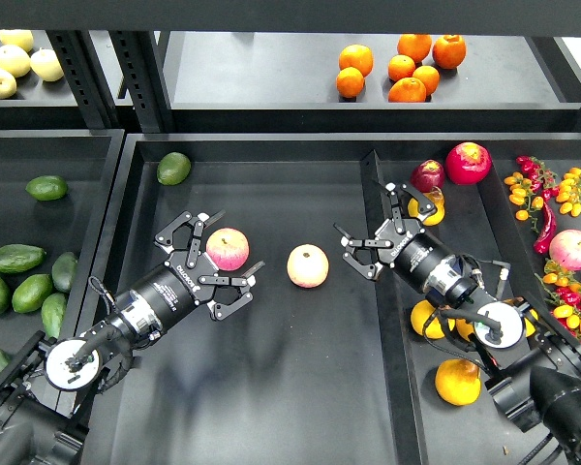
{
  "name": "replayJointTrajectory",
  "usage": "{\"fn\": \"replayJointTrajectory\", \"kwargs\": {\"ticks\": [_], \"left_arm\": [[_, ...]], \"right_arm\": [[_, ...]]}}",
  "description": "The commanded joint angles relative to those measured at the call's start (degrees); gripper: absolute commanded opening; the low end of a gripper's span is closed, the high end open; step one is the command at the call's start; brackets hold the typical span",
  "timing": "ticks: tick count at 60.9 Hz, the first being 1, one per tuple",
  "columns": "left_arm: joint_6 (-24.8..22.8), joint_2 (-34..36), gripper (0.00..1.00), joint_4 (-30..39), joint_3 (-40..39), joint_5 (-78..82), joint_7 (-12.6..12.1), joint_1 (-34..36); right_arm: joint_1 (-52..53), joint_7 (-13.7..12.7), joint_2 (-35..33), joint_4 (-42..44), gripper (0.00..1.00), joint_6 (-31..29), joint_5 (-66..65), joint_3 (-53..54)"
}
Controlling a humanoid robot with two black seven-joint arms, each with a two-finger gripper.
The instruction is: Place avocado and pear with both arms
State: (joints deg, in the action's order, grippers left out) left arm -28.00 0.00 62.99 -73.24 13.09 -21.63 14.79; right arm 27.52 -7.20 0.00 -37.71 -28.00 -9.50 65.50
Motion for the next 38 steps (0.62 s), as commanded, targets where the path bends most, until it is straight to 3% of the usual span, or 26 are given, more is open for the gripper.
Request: {"fn": "replayJointTrajectory", "kwargs": {"ticks": [1, 38], "left_arm": [[0.0, 0.0, 0.99, -0.1, -0.1, 0.0, 0.0, 0.2], [0.0, 0.0, 0.99, -0.5, 0.0, 0.0, 0.1, 0.2]], "right_arm": [[-0.1, 0.0, 0.0, 0.0, 0.95, 0.0, 0.0, 0.0], [-0.2, 0.1, 0.0, 0.0, 0.96, 0.0, 0.0, -0.2]]}}
